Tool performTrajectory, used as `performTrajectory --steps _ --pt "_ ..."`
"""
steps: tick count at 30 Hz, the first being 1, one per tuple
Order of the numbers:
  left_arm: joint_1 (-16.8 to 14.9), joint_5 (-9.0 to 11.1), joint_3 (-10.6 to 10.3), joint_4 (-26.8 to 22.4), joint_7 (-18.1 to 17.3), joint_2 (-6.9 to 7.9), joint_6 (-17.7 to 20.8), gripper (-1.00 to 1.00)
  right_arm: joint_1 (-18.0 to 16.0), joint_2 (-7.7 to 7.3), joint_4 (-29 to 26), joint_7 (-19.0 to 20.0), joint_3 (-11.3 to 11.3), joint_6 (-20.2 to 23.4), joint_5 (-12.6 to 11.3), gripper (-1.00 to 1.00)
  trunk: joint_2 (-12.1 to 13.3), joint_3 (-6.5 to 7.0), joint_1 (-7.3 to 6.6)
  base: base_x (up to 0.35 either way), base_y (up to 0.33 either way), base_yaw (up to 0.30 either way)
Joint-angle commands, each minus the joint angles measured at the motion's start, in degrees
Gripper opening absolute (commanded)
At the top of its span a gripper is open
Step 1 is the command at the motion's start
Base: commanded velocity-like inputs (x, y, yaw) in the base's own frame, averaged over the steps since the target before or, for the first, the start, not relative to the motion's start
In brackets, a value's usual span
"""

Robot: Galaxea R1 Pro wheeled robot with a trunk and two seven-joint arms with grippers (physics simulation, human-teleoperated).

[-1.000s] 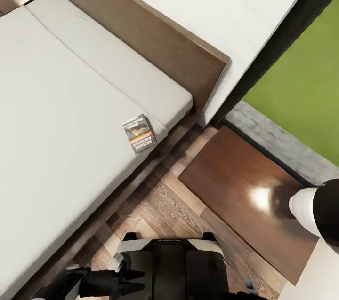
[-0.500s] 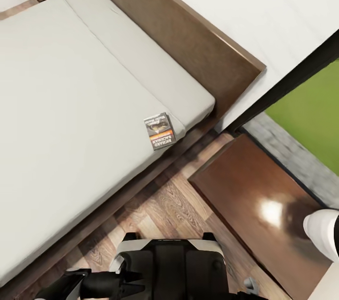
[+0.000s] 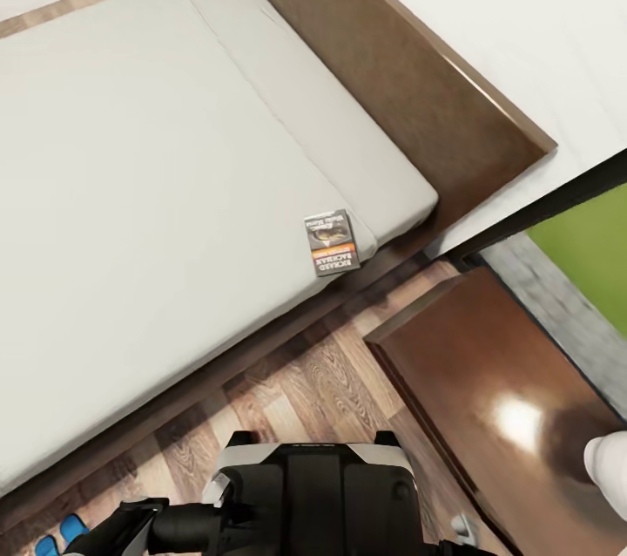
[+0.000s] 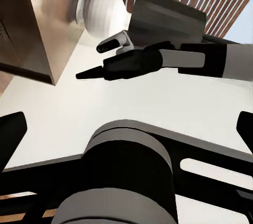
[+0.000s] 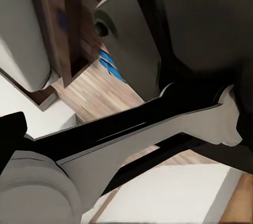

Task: In the bedroom, move the book from the bed onto either nightstand, and place the two sandals side by side next to the bed.

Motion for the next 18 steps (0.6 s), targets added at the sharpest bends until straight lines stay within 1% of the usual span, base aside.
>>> performTrajectory --steps 1,18 --pt "0.0 0.4 -0.5 0.0 -0.1 0.05 0.6 1.0 0.0 0.0 0.0 0.2 -0.2 0.6 -0.1 1.0 -0.1 -0.04 0.02 0.0 0.0 0.273" --pt "0.0 0.4 -0.5 0.1 -0.1 -0.02 0.6 1.0 0.0 0.02 0.0 0.1 -0.2 0.6 -0.1 1.0 -0.1 -0.04 0.02 0.0 0.0 0.273"
